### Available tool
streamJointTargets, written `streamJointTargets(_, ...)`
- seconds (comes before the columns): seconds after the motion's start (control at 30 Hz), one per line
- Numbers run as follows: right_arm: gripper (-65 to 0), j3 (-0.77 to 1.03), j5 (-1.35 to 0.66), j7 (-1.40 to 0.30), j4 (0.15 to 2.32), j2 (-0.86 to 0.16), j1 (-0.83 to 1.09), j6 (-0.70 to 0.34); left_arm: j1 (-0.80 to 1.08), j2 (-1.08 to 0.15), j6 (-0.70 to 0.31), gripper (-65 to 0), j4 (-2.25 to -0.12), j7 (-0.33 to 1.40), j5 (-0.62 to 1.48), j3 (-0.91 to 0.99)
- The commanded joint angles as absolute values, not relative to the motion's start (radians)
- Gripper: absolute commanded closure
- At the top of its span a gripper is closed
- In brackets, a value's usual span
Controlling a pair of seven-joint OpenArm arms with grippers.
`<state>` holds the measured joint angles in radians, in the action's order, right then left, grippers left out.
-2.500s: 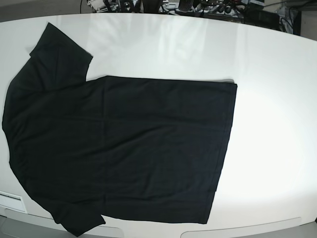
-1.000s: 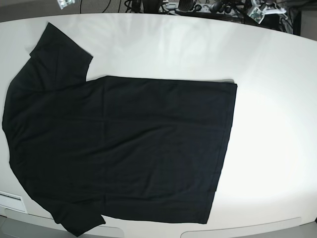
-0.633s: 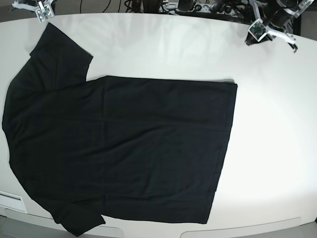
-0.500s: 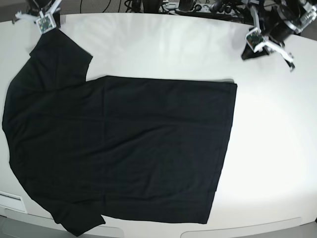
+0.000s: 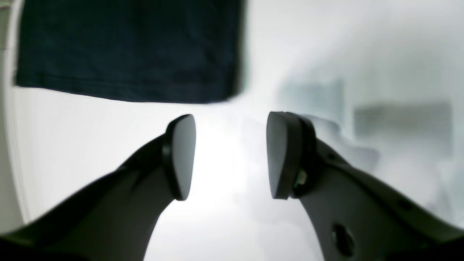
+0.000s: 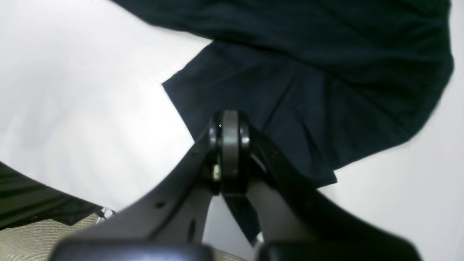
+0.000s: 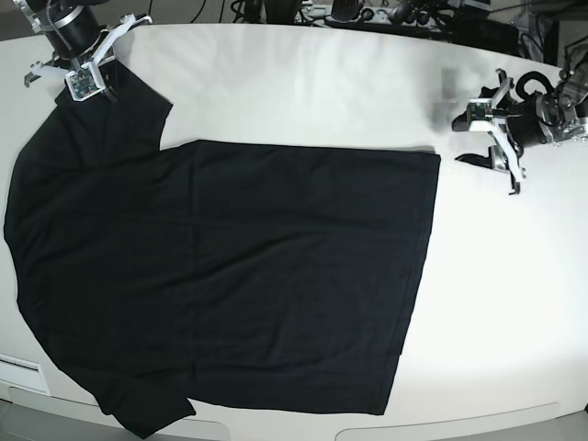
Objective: Fold the T-shirt properly
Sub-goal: 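Lower both grippers and grasp the black T-shirt's shoulder and hem corners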
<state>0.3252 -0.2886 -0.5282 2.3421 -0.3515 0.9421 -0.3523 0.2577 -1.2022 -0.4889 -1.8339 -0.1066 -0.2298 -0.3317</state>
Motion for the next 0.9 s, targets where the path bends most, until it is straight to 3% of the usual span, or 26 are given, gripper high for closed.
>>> streamJointTargets(0.0,0.0,0.333,-0.292,-0.509,2.356,-0.360,0.950,-0.349,0.200,-1.228,-0.466,-32.1,-1.827,-0.130,-0.237,-0.379)
streamJointTargets(0.23,0.0,0.333,-0.292,-0.517,2.356,-0.360,0.951,-0.349,-0.120,-1.176,-0.395,-32.1,-1.716,-0.127,-0.330,-0.794)
streamJointTargets(0.47,0.0,0.333,-0.288,-0.520,2.356,-0.360,0.951,-0.349,-0.301,-1.068,-0.396,-31.9,-1.600,-0.127,-0.348,-1.009)
streamJointTargets(0.53,0.0,0.333,-0.276,-0.516,2.356,-0.360,0.950,-0.348,-0.327,-1.049,-0.396,-25.4,-1.589,-0.123,-0.348,-1.047)
streamJointTargets(0.57,-3.9,0.333,-0.256,-0.513,2.356,-0.361,0.950,-0.348,-0.331,-1.044,-0.394,-17.1,-1.589,-0.119,-0.347,-1.056)
streamJointTargets(0.6,-10.8,0.333,-0.233,-0.506,2.356,-0.360,0.950,-0.348,-0.330,-1.041,-0.383,-6.4,-1.589,-0.112,-0.347,-1.057)
streamJointTargets(0.63,-18.6,0.333,-0.217,-0.505,2.356,-0.361,0.950,-0.347,-0.329,-1.038,-0.373,0.0,-1.589,-0.099,-0.345,-1.058)
streamJointTargets(0.7,-31.7,0.333,-0.201,-0.496,2.356,-0.365,0.949,-0.332,-0.330,-1.035,-0.364,0.0,-1.590,-0.060,-0.331,-1.058)
streamJointTargets(0.73,-34.4,0.333,-0.201,-0.487,2.356,-0.367,0.949,-0.321,-0.330,-1.036,-0.361,0.0,-1.590,-0.051,-0.332,-1.058)
streamJointTargets(0.87,-34.8,0.333,-0.202,-0.482,2.356,-0.381,0.887,-0.323,-0.330,-1.036,-0.362,0.0,-1.590,-0.048,-0.332,-1.058)
